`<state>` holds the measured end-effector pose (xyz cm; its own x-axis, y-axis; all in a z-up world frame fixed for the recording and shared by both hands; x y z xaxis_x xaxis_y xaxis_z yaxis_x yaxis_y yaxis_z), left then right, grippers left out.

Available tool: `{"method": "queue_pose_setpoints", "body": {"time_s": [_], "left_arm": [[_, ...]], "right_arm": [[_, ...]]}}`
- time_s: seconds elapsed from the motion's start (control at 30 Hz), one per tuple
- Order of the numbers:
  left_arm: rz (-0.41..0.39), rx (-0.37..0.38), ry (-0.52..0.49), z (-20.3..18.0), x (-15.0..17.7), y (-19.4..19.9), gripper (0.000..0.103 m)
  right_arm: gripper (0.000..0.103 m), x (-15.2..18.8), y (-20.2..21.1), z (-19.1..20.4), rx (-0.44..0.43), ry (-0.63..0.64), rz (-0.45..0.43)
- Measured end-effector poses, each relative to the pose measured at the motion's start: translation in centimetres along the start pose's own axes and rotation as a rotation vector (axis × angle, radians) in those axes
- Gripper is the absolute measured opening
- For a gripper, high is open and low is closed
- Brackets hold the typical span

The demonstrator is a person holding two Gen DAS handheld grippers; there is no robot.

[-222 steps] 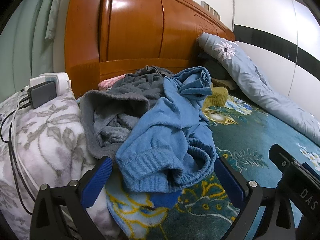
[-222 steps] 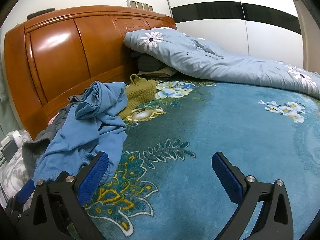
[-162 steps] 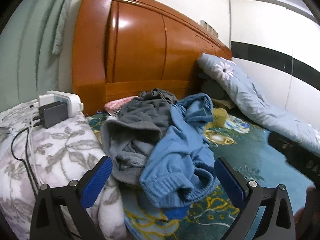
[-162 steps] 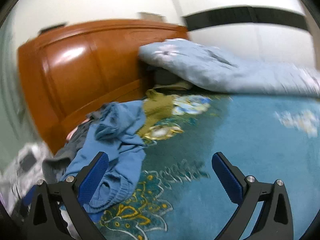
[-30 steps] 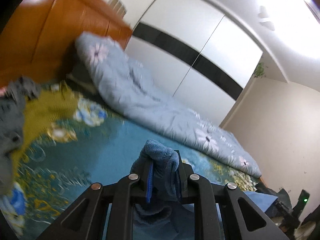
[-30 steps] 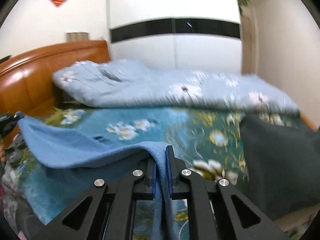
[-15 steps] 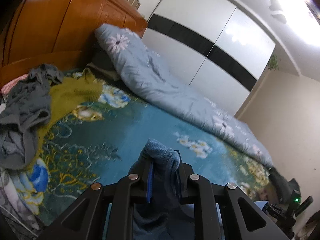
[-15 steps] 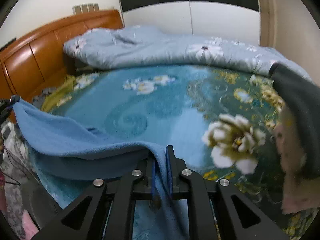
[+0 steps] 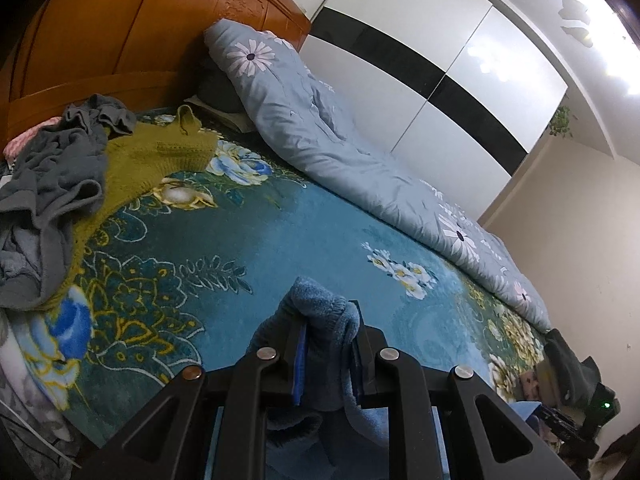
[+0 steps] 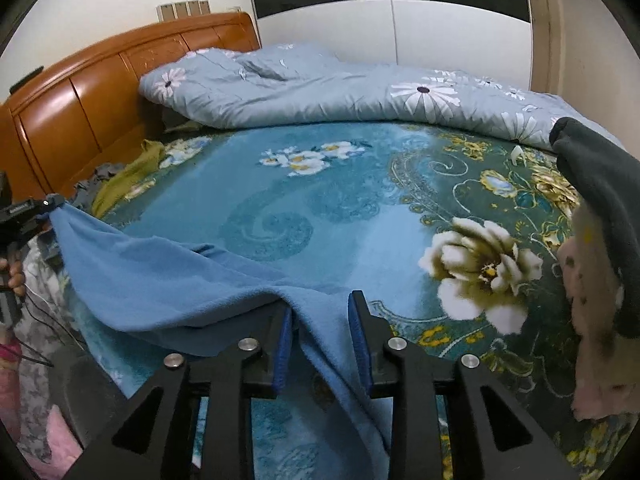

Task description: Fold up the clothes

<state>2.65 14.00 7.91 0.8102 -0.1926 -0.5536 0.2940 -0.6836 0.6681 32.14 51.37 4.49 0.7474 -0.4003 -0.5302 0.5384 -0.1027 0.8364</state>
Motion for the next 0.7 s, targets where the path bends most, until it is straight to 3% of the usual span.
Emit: {"method": "queue_pose_setpoints", "body": {"time_s": [0.03, 0.23, 0.37, 0.5, 0.6, 0.7], "left_arm": [[-0.002, 0.004, 0.006, 0.1, -0.1, 0.1, 0.018], [-0.025, 0.003, 0.040, -0.2, -0.7, 0.1, 0.018], [-0.099, 0.049, 0.063, -1.3, -1.5, 2.7, 0.018], [-0.195, 0.083, -0.011, -4.1, -3.2, 6.7, 0.018], [-0.188, 0.052, -0.047, -5.0, -5.7, 6.0, 0.021], [-0.109, 0.012, -0.011, -3.7, -8.3, 0.9, 0.022]], "right_arm": [[0.007, 0.1, 0.4, 0.0, -0.003, -0.003, -0.011], [0.002, -0.5, 1.4, -0.5, 0.024, -0.013, -0.039], [0.002, -2.0, 5.6, -0.6, 0.032, -0.031, -0.183], [0.002, -3.5, 12.3, 0.5, 0.063, 0.026, -0.372], [0.002, -5.9, 13.6, 0.3, 0.102, 0.050, -0.415], [0.002, -10.0, 10.5, -1.7, 0.104, 0.007, -0.373]]}}
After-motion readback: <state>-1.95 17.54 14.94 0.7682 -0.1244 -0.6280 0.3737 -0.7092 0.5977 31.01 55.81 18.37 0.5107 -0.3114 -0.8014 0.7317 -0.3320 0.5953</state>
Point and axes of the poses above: each gripper's, at about its wrist camera, not at the fingertips, and y roughly against the way its jaws point, z to its left, x to its underside, the point moved 5 cm from there along -y, roughly the way its jaws point, and after that the axes turned 13 degrees about z, right-handed, at the moved point
